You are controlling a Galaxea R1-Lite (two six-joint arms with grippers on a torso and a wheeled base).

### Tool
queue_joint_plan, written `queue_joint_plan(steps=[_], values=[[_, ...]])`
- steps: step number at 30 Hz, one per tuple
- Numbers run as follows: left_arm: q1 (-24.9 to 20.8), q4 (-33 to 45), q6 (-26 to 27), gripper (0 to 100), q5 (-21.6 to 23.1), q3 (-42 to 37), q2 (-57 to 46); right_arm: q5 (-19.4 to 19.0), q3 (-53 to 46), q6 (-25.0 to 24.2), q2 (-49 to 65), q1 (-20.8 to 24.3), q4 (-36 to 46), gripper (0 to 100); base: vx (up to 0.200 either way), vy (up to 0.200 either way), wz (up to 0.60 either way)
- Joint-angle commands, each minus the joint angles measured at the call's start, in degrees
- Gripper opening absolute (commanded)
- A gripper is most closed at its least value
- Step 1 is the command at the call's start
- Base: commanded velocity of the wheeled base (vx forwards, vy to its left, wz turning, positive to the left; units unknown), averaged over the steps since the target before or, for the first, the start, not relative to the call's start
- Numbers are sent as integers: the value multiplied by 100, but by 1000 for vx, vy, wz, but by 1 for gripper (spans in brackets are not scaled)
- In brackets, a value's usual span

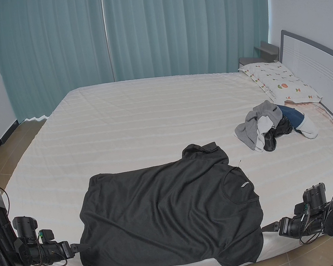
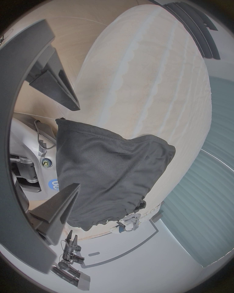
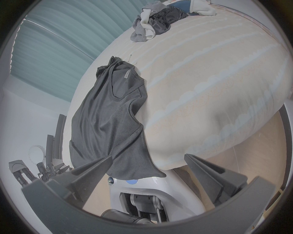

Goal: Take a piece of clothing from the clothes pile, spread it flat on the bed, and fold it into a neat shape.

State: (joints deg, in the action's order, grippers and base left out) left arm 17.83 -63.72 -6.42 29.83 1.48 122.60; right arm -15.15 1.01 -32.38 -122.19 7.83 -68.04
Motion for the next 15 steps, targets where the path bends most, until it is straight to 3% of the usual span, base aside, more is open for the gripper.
queue_joint_plan(steps=[1, 4, 15], values=[[168, -26, -17, 100, 234, 2, 27, -32, -101, -5, -25, 0, -8, 100, 0, 0, 0], [352, -35, 1, 100, 515, 19, 27, -32, -101, -5, -33, 0, -17, 100, 0, 200, 0], [379, -35, 18, 100, 524, 19, 53, -23, -101, -84, -16, 8, -210, 100, 0, 200, 0]])
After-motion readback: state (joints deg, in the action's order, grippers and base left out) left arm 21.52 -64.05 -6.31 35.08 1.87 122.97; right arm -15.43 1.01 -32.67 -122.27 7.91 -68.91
